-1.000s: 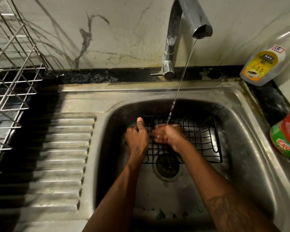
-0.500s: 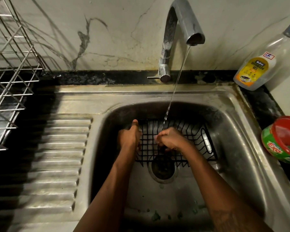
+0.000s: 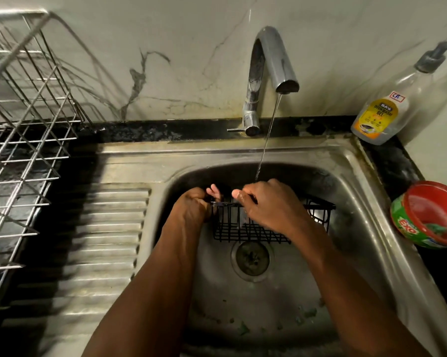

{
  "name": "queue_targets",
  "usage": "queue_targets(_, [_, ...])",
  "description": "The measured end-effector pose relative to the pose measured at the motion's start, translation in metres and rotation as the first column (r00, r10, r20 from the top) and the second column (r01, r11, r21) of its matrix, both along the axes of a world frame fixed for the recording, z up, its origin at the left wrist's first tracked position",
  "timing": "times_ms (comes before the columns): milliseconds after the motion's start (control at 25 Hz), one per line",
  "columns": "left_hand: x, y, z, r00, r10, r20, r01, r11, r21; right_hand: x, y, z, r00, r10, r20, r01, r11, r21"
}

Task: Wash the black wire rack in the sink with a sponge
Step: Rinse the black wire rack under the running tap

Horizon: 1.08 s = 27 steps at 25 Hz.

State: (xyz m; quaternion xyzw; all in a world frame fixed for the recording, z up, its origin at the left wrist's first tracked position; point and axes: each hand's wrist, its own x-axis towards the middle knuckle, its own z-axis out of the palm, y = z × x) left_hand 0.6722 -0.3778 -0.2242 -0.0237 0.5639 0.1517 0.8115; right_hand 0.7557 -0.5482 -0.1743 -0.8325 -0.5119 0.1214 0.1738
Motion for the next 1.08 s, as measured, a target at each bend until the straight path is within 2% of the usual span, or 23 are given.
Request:
queue_targets(80, [0.001,-0.005,0.004,0.998,-0.06,0.032,0.057,0.995,0.083,-0.005,-0.007,-0.009,0.984,0.022,0.176,-0.029,0.999,0.034])
queue_targets(160, [-0.004,-0.012,0.006,0.945,-0.32,-0.066,0.326,0.911,0.254,-0.007,-0.009,-0.024,0.943,0.034,0.331,-0.057,0.996,0.062])
queue_targets(200, [-0.008,-0.014,0.009,0.878,-0.449,-0.164,0.478,0.812,0.335,-0.004,-0.008,-0.028,0.932,0.027,0.361,-0.061,0.995,0.084])
queue_targets(240, [-0.012,-0.013,0.012,0.78,-0.528,-0.336,0.626,0.667,0.404,0.002,-0.005,-0.028,0.934,0.02,0.357,-0.06,0.993,0.103])
queue_targets(280, [-0.016,-0.012,0.012,0.65,-0.496,-0.575,0.758,0.477,0.445,0.009,-0.002,-0.026,0.941,0.015,0.337,-0.057,0.992,0.113])
queue_targets(320, [-0.021,-0.011,0.014,0.504,-0.34,-0.794,0.861,0.269,0.431,0.015,0.003,-0.024,0.949,0.012,0.315,-0.049,0.993,0.11])
queue_targets(360, [-0.024,-0.014,0.021,0.429,-0.183,-0.884,0.903,0.11,0.415,0.021,0.007,-0.022,0.957,0.004,0.291,-0.034,0.995,0.098])
queue_targets(400, [-0.026,-0.021,0.029,0.465,-0.112,-0.878,0.884,-0.003,0.468,0.025,0.011,-0.02,0.962,-0.008,0.272,-0.015,0.997,0.082])
queue_targets(440, [-0.025,-0.03,0.035,0.539,-0.151,-0.829,0.832,-0.058,0.551,0.027,0.014,-0.019,0.965,-0.019,0.261,0.002,0.998,0.064])
queue_targets(520, [-0.016,-0.048,0.039,0.669,-0.306,-0.677,0.713,0.009,0.701,0.027,0.015,-0.018,0.966,-0.039,0.255,0.031,0.999,0.037])
queue_targets(640, [-0.004,-0.052,0.018,0.739,-0.302,-0.603,0.65,0.083,0.755,0.017,0.013,-0.017,0.947,-0.103,0.303,0.117,0.993,-0.028])
queue_targets(760, [0.012,-0.039,0.001,0.804,-0.272,-0.528,0.594,0.349,0.725,-0.013,0.041,-0.014,0.915,-0.232,0.329,0.279,0.955,-0.105])
queue_targets(840, [0.016,-0.035,0.002,0.837,-0.253,-0.485,0.545,0.462,0.7,-0.033,0.062,-0.014,0.921,-0.213,0.325,0.254,0.963,-0.091])
queue_targets(880, [0.016,-0.035,0.007,0.838,-0.246,-0.488,0.543,0.476,0.692,-0.035,0.067,-0.015,0.929,-0.16,0.334,0.194,0.979,-0.068])
queue_targets(960, [0.012,-0.035,0.012,0.824,-0.219,-0.523,0.562,0.436,0.703,-0.021,0.051,-0.016,0.937,-0.072,0.341,0.111,0.989,-0.096])
queue_targets(1000, [0.01,-0.036,0.013,0.827,-0.204,-0.523,0.555,0.436,0.708,-0.005,0.036,-0.017,0.936,-0.092,0.341,0.141,0.982,-0.122])
queue_targets(1080, [0.009,-0.041,0.023,0.841,-0.186,-0.509,0.531,0.473,0.704,0.03,0.004,-0.018,0.896,-0.279,0.347,0.342,0.93,-0.137])
